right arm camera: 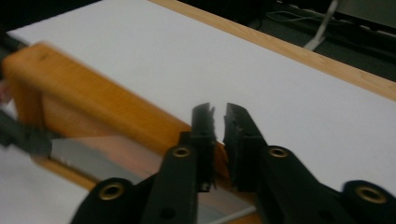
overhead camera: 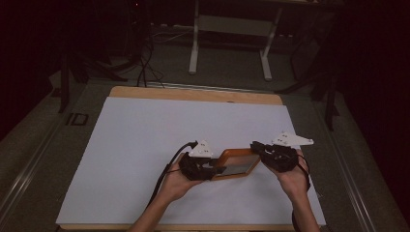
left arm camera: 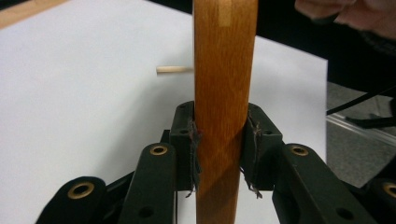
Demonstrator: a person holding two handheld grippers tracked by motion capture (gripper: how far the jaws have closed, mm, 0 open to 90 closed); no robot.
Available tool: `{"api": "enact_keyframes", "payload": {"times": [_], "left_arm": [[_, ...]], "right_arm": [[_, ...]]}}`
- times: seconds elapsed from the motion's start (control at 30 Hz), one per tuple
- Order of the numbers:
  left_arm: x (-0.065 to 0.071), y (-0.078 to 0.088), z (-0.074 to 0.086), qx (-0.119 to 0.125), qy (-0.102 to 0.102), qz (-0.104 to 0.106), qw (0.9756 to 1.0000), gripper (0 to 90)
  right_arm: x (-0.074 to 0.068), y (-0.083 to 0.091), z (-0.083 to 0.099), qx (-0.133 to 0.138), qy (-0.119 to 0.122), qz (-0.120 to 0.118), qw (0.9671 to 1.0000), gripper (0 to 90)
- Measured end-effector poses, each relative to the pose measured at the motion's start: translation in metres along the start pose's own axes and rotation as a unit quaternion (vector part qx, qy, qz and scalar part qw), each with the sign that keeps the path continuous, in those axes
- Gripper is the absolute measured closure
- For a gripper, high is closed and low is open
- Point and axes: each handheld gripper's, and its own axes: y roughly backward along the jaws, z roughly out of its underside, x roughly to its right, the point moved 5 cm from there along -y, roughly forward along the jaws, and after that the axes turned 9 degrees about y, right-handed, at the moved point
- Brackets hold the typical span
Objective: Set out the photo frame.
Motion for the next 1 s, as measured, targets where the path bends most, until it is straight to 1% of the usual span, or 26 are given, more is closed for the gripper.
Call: {"api": "enact_keyframes", "payload": {"times": [0.07, 0.1, 0.13, 0.17, 0.2, 0.27, 0.4, 0.47, 0.5, 0.63, 0.67, 0.83, 0.9, 0.93, 0.97, 1.0], "left_arm": [[-0.002, 0.005, -0.005, -0.011, -0.008, 0.009, 0.9999, 69.3], [-0.003, 0.007, -0.007, -0.014, -0.008, 0.013, 0.9998, 69.3], [-0.003, 0.007, -0.007, -0.014, -0.008, 0.013, 0.9998, 69.3], [-0.005, 0.012, -0.012, -0.019, -0.014, 0.023, 0.9995, 69.3], [-0.006, 0.015, -0.014, -0.021, -0.016, 0.026, 0.9993, 69.3], [-0.006, 0.019, -0.018, -0.022, -0.022, 0.030, 0.9991, 69.2], [-0.007, 0.025, -0.026, -0.022, -0.032, 0.035, 0.9986, 69.2], [-0.007, 0.027, -0.031, -0.025, -0.037, 0.037, 0.9983, 69.2], [-0.007, 0.028, -0.033, -0.027, -0.042, 0.037, 0.9981, 69.2], [-0.005, 0.027, -0.039, -0.031, -0.058, 0.043, 0.9969, 69.1], [-0.004, 0.027, -0.040, -0.032, -0.061, 0.045, 0.9966, 69.1], [-0.002, 0.024, -0.041, -0.027, -0.070, 0.049, 0.9960, 68.8], [-0.003, 0.023, -0.042, -0.025, -0.071, 0.044, 0.9962, 68.8], [-0.005, 0.023, -0.043, -0.023, -0.071, 0.039, 0.9964, 68.6], [-0.007, 0.023, -0.044, -0.020, -0.070, 0.032, 0.9968, 68.2], [-0.008, 0.023, -0.044, -0.021, -0.069, 0.030, 0.9970, 67.3]], "right_arm": [[-0.001, 0.002, -0.001, 0.006, 0.004, -0.011, 0.9999, 72.3], [-0.002, 0.003, -0.002, 0.011, 0.008, -0.018, 0.9998, 69.2], [-0.002, 0.003, -0.002, 0.011, 0.008, -0.018, 0.9998, 69.2], [-0.002, 0.004, -0.002, 0.014, 0.010, -0.022, 0.9996, 67.5], [-0.005, 0.006, -0.003, 0.024, 0.017, -0.037, 0.9989, 64.0], [-0.007, 0.007, -0.004, 0.030, 0.020, -0.050, 0.9981, 61.3], [-0.012, 0.007, -0.006, 0.034, 0.029, -0.075, 0.9962, 55.1], [-0.016, 0.006, -0.007, 0.037, 0.034, -0.097, 0.9940, 51.7], [-0.018, 0.005, -0.008, 0.036, 0.037, -0.105, 0.9932, 48.5], [-0.025, -0.001, -0.009, 0.031, 0.055, -0.122, 0.9905, 41.8], [-0.027, -0.003, -0.009, 0.031, 0.060, -0.128, 0.9894, 40.2], [-0.034, -0.016, -0.010, 0.030, 0.069, -0.157, 0.9848, 37.5], [-0.035, -0.020, -0.009, 0.029, 0.073, -0.163, 0.9836, 37.9], [-0.036, -0.020, -0.009, 0.029, 0.076, -0.159, 0.9839, 37.9], [-0.036, -0.021, -0.009, 0.028, 0.079, -0.153, 0.9847, 39.3], [-0.036, -0.020, -0.009, 0.028, 0.079, -0.149, 0.9853, 41.3]]}}
